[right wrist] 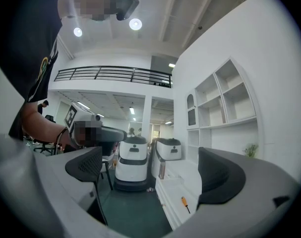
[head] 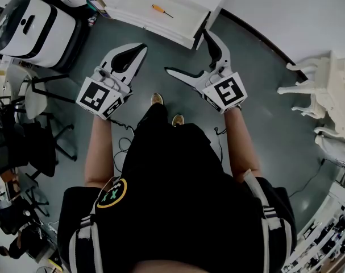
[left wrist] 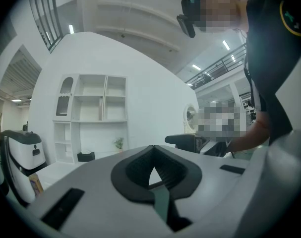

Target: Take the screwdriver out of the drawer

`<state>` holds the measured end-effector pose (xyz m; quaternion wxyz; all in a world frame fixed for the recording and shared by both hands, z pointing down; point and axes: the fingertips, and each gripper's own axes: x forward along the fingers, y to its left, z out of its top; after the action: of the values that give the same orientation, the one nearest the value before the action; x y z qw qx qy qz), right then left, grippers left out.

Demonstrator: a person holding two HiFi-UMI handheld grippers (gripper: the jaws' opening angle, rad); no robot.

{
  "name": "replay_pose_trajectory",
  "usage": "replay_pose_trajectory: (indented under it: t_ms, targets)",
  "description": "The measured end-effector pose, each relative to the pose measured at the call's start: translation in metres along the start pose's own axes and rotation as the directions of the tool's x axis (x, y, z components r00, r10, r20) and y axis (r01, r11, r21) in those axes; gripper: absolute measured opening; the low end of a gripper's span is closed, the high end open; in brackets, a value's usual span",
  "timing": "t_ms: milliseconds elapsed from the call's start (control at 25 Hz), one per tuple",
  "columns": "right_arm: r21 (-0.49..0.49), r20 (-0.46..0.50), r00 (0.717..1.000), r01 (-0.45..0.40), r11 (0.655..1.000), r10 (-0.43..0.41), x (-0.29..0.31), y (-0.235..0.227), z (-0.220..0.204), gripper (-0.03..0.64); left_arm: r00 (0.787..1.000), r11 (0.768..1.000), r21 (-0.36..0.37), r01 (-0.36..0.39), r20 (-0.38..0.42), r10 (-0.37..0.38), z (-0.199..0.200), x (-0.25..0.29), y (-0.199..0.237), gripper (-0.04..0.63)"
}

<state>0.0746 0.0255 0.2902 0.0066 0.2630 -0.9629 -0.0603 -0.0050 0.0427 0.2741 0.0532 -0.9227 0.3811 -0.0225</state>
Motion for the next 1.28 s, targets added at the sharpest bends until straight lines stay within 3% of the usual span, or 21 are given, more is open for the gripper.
replay_pose_trajectory:
  t_ms: [280,920,1280]
  targets:
    - [-0.006,-0.008,1.000,0.006,1.000,-0.006,0.020,-0.023,-0.011,0.586,1.000,1.000,0.003,0.013,0.010,-0.013,-0.007,0.020,0.024,0.017]
    - [0.008,-0.055,0.998,0.028,1.000,-0.027,0.127,-0.115,-0.052,0.586,0.999,0.999,0.026,0.044,-0.010,-0.044,-0.045,0.085,0.146,0.017]
    - [0.018,-0.085,0.996,0.011,1.000,-0.010,0.176,-0.148,-0.070,0.586,0.999,0.999,0.011,0.050,-0.012,-0.050,-0.056,0.108,0.192,0.017]
